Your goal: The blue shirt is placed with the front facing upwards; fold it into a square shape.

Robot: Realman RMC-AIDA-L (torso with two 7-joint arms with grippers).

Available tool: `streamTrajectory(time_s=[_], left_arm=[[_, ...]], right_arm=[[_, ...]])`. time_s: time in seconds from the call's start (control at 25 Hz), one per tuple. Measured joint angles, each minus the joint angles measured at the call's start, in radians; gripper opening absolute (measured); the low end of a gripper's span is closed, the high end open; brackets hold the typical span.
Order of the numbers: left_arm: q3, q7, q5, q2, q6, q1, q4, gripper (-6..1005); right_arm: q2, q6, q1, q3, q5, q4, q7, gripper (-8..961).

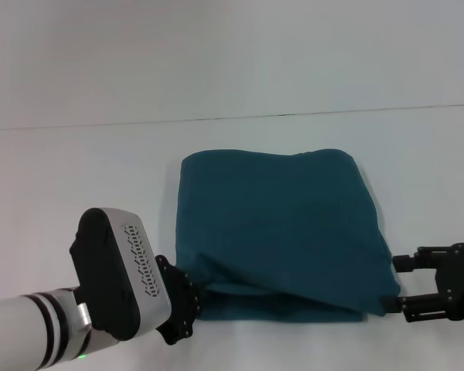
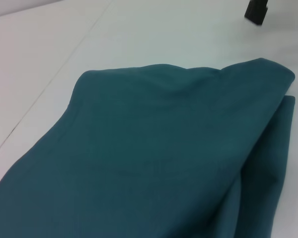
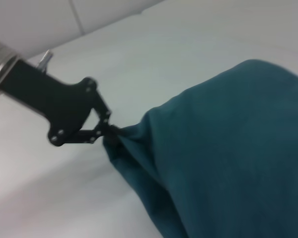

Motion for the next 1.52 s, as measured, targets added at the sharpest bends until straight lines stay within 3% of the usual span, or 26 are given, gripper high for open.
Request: streamTrajectory(time_s=[0.24, 0.68, 0.88, 1.12, 1.2, 1.52], left_arm=[[0.005, 0.0, -0.002, 0.0, 0.0, 0.001, -0.001, 20], [0.006, 0.0, -0.004, 0.0, -0.002, 0.0, -0.006, 20], [0.006, 0.0, -0.004, 0.0, -0.001, 0.001, -0.012, 20], [0.004, 0.001, -0.003, 0.0, 0.003, 0.003, -0.012, 19], [0.003, 0.002, -0.001, 0.0, 0.004, 0.003, -0.013, 19], [-0.022, 0.003, -0.008, 0.001, 0.029, 0.001, -0.013, 19]], right_arm=[[0.002, 0.061, 0.024, -0.082, -0.001, 0.007, 0.0, 821], [0.008, 0.273, 0.053, -0.323, 0.016, 0.014, 0.05, 820], [0.004, 0.384, 0.059, -0.427, -0.002, 0.014, 0.116, 653], [0.002, 0.443, 0.072, -0.434, -0.022, 0.015, 0.16, 401], [0.001, 0.454, 0.073, -0.429, -0.022, 0.015, 0.169, 177], [0.001, 0.459, 0.075, -0.375, 0.029, 0.015, 0.174, 88]])
